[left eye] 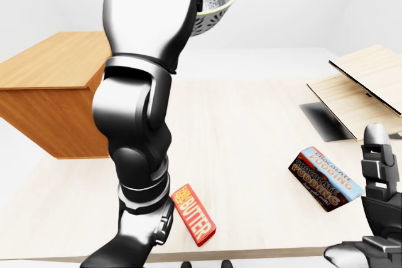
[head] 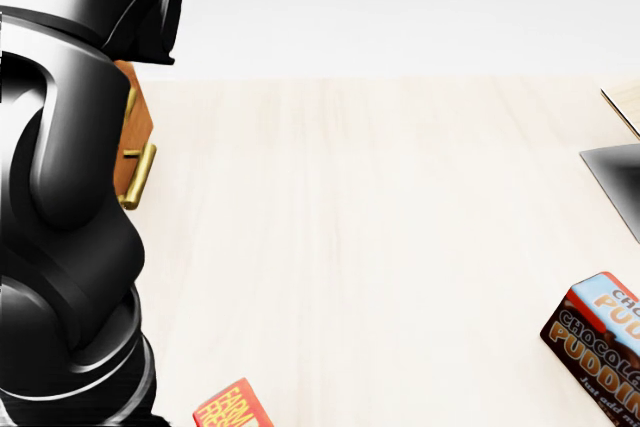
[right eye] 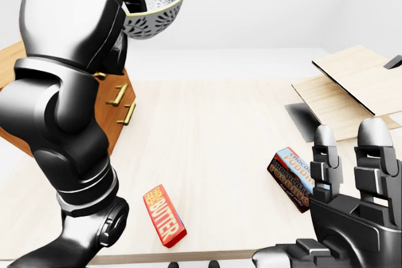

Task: Close the top drawer of the cabinet and put the bowl on top of it.

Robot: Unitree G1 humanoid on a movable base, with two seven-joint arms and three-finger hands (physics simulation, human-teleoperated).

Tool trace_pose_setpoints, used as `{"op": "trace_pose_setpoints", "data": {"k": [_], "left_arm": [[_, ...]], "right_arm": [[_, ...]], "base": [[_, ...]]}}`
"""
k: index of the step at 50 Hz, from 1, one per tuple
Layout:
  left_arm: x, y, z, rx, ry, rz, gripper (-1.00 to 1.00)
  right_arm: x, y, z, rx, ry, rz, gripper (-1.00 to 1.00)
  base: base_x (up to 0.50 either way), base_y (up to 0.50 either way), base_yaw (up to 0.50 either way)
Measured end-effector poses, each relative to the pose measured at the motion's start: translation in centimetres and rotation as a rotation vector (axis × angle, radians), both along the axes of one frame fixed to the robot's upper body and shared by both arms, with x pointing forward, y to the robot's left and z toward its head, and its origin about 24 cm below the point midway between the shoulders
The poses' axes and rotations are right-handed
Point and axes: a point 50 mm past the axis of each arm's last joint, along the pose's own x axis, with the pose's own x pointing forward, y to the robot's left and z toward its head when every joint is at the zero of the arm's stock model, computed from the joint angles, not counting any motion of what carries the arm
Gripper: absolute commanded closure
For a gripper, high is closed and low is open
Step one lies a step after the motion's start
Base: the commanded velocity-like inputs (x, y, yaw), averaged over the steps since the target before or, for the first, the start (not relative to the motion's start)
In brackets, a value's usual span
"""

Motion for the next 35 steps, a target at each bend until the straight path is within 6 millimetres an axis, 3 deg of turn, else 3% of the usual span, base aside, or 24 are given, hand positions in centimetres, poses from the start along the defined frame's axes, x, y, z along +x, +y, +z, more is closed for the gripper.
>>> {"op": "trace_pose_setpoints", "data": {"k": [12,35], "left_arm": [[1.8,3.0,2.3,0.036,0.001,0.044,1.0],[3.8,8.4,3.9,0.023,0.09,0.055,1.0]], "right_arm": [[0.1,-0.1,0.0,0.002,-0.002,-0.002,-1.0],[0.1,-0.2,0.0,0.004,-0.001,-0.003,-1.0]], "base": [[0.0,0.0,0.0],[0.0,0.0,0.0]]}}
